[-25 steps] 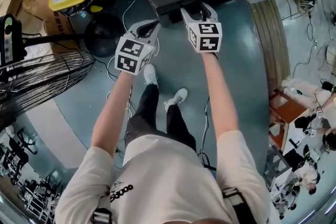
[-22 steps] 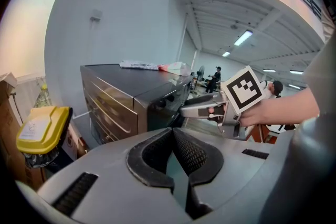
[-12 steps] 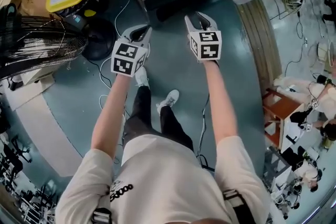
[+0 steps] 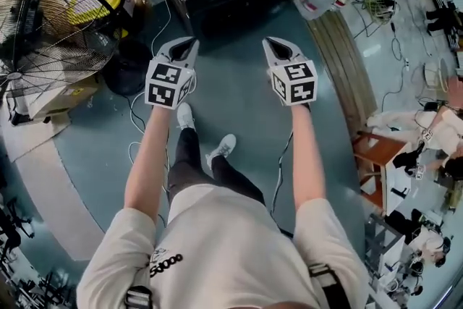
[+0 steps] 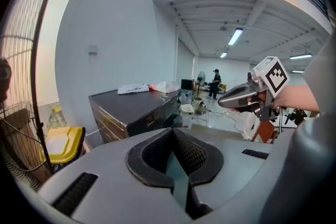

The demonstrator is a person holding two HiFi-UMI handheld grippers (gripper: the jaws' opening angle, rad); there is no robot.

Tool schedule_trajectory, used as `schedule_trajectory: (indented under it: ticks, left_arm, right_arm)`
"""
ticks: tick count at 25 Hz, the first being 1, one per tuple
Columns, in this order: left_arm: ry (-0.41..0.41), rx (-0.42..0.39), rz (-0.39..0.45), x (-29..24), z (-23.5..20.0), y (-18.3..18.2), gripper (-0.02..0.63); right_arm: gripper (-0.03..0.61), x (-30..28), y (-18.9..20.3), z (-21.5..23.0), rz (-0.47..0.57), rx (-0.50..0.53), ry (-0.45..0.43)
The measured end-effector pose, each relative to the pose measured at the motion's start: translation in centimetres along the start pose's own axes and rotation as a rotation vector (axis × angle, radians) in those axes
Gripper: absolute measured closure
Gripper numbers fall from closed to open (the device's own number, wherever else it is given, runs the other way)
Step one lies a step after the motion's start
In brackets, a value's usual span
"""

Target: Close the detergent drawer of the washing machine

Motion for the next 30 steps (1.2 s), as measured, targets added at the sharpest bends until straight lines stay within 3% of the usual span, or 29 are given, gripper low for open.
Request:
schedule_trajectory:
  ticks: [6, 15, 25, 30]
  left_arm:
    - [-0.002, -0.047, 0.042, 6.3, 4.3, -3.3, 0.595]
    - [0.0, -0.107, 0.183, 14.1, 8.4, -9.6, 0.595]
    - [0.017, -0.282, 0.258, 18.2, 10.7, -14.1, 0.595]
    - [0.017, -0.302, 0.285, 19.4, 11.2, -15.4, 0.595]
  right_arm:
    - [0.571, 7.9, -4.8, -1.4, 0.099, 0.08, 0.006]
    - [0.571, 17.2, -10.6, -5.0, 0.238, 0.156, 0.025]
    - [0.571, 21.9, -14.1, -7.1, 0.338, 0.243, 0.016]
    - [0.571, 22.3, -15.3, -8.0, 0.361, 0.241, -0.003]
Point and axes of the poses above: the fingertips, and each gripper's own axes: x backward along the fingers, z to its right, y out of its underside, the point moved 8 cm from there along x, backward along the fingers, and after that the axes turned 12 degrees about z, right-handed, at the moved point
